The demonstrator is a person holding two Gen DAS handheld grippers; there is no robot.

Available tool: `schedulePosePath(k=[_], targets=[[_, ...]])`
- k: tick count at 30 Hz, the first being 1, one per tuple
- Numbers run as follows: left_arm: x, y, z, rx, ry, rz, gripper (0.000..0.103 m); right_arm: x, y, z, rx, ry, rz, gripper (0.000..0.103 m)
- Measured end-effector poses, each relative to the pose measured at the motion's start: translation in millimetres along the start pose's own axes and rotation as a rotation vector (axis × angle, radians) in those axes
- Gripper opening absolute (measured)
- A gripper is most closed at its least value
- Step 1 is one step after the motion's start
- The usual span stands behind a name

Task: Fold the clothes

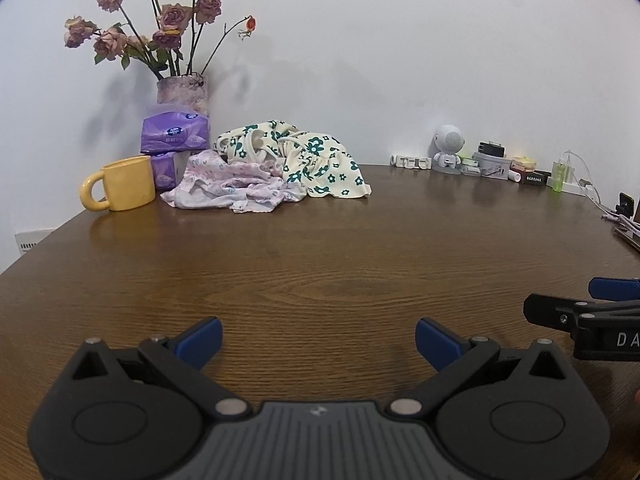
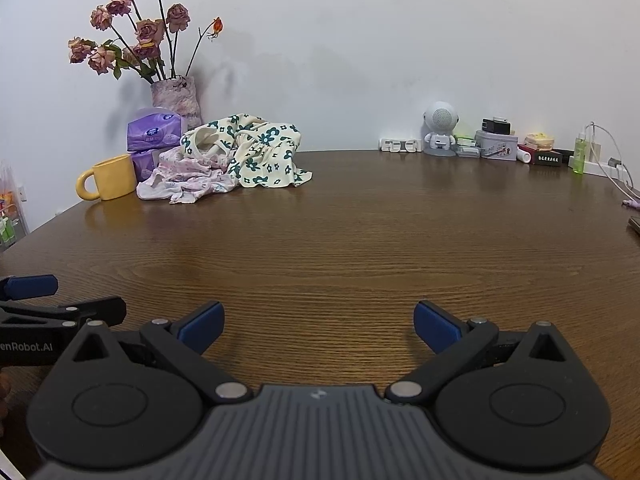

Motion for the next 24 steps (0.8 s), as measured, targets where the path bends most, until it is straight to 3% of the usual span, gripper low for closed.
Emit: schedulePosePath(k=[24], targets=[[-0.7,-3.6,-1.1,-0.019,0.018,0.015,0.103,0.9,-1.9,-1.1,-0.01,-0.004,-0.001,0.103]])
Point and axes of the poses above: each gripper's, at about its wrist camera, not at the fingertips, and y roughly against the way its jaws point, x to its right, z to its underside, the point moved 9 cm from there along -y, roughly the way its jaws point, and after that the axes turned 4 degrees about -y, right-handed, at the moved point
